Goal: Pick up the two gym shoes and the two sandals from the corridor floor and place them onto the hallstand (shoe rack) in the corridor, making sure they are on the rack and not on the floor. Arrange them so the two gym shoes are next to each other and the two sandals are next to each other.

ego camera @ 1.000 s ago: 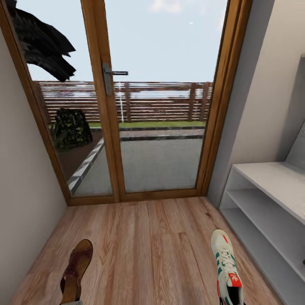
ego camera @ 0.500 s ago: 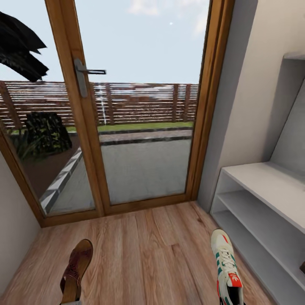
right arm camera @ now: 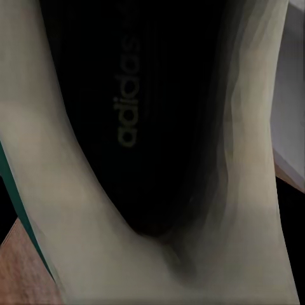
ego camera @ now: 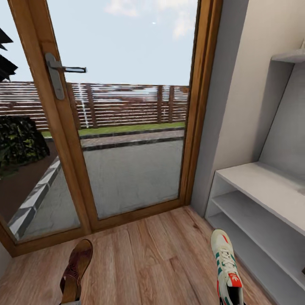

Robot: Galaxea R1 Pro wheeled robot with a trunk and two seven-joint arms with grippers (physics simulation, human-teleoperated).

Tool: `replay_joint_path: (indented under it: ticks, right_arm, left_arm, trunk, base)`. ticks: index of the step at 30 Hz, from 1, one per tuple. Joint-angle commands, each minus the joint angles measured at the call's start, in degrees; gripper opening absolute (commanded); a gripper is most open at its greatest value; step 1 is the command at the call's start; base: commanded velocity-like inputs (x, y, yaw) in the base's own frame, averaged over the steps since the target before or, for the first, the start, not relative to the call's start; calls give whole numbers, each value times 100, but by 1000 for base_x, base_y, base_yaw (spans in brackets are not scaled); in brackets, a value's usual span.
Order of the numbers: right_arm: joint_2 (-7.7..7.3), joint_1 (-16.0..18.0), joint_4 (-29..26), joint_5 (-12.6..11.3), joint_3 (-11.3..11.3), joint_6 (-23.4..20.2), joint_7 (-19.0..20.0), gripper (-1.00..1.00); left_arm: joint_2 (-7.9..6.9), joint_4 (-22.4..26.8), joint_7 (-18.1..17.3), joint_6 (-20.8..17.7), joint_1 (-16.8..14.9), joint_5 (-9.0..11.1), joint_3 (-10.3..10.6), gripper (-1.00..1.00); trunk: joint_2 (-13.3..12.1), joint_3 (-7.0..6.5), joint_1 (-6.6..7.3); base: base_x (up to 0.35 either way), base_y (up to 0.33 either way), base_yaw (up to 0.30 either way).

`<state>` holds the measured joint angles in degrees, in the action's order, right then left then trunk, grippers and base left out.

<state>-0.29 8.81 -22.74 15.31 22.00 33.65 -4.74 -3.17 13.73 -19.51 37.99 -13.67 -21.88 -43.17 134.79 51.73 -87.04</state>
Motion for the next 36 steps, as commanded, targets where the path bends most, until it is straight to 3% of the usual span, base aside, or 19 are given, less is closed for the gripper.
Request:
replay_joint_path:
  ticks: [1,12,36]
  right_arm:
    - [3,6,7,60,25,19,-27,-100]
    - [3,6,7,60,24,19,-27,-100]
    - [3,6,7,60,25,19,-27,-100]
  left_arm:
    - [1,-2,-36,16,-5,-36,-52,-100]
    - [1,-2,-36,16,-5,-30,-52,-100]
    - [1,-2,-38,16,-5,-35,-51,-100]
  trunk:
    - [2,2,-2]
    - [2,-34,-2]
    - [2,-112,-2]
  base:
    - [289,194,-242]
    - [259,173,-242]
    - [8,207,-242]
